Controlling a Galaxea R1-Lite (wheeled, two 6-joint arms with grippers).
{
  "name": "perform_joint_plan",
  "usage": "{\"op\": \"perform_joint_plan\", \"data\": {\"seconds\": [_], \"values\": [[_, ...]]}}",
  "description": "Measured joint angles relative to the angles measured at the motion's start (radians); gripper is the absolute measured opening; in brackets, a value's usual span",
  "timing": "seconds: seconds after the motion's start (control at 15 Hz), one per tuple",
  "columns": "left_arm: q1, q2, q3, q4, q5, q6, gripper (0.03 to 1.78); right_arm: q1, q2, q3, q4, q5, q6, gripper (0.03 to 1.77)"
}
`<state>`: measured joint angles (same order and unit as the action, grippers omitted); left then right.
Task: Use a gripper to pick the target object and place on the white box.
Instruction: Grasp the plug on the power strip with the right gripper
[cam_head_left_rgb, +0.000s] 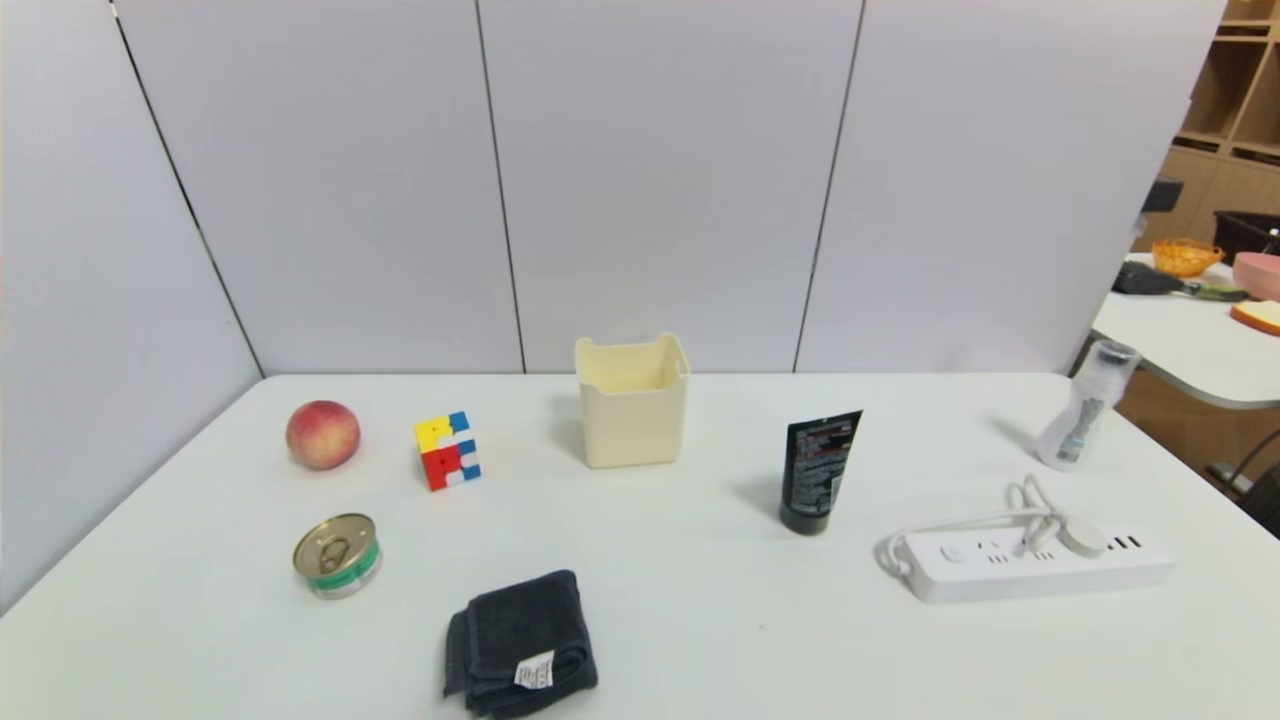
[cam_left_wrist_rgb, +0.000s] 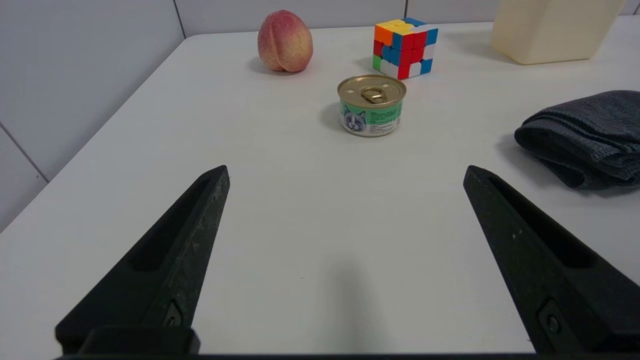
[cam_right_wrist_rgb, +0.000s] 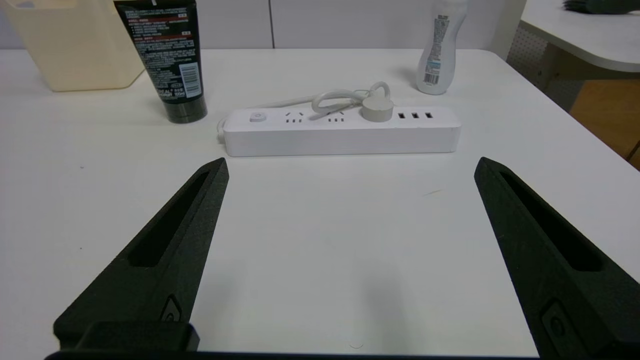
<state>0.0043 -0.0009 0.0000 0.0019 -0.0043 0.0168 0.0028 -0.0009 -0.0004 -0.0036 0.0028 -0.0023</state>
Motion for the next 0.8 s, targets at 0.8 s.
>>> {"op": "perform_joint_plan", "data": {"seconds": [0.8], "values": [[0.000,0.000,0.000,0.000,0.000,0.000,1.69,-0.001,0.079,-0.089,0.147,-0.004,0.006,1.70]]}}
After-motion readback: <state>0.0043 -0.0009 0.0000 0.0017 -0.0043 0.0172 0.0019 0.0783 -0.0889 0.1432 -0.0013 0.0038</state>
